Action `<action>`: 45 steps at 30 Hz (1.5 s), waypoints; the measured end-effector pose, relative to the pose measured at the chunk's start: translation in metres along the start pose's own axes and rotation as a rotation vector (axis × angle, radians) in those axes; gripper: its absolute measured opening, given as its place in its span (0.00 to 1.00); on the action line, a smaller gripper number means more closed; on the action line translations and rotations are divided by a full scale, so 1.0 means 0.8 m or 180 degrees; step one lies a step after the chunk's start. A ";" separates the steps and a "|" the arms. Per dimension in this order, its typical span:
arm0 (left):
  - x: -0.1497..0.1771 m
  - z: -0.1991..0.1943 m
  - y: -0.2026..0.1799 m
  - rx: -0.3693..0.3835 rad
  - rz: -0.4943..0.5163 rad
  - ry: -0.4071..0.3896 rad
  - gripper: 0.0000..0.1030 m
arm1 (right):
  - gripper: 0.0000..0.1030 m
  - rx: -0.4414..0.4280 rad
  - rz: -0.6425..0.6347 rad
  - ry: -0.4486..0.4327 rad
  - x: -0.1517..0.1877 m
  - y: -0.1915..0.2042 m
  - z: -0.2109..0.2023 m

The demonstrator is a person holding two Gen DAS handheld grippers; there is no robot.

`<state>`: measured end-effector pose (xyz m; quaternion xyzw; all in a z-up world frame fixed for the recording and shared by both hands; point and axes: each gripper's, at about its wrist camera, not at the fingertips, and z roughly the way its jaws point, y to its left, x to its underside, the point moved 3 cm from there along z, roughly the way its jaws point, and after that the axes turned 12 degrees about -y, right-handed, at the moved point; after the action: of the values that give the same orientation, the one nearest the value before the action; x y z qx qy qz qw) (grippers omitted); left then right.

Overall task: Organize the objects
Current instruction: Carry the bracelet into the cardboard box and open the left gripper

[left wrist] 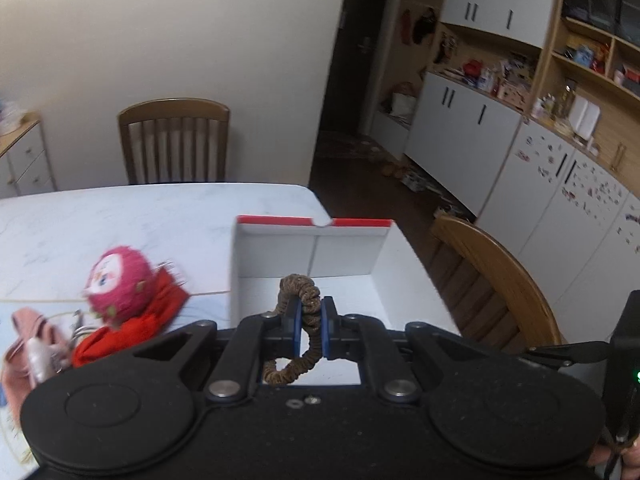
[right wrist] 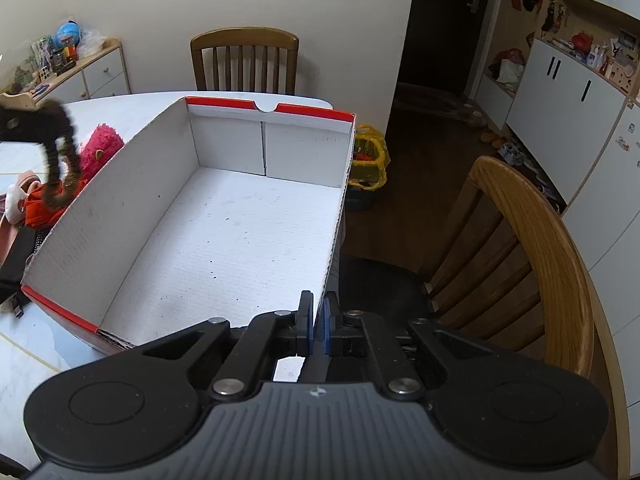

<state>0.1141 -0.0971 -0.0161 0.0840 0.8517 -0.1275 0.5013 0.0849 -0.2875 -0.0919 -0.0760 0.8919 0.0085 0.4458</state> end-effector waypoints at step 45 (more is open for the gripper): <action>0.107 0.144 -0.061 0.0332 -0.0066 0.1450 0.28 | 0.05 -0.0286 -0.0041 0.0024 -0.003 -0.027 0.004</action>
<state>0.1554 -0.1773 -0.1380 0.1276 0.9359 -0.1542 0.2898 0.0921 -0.3083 -0.0909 -0.1017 0.8918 0.0454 0.4386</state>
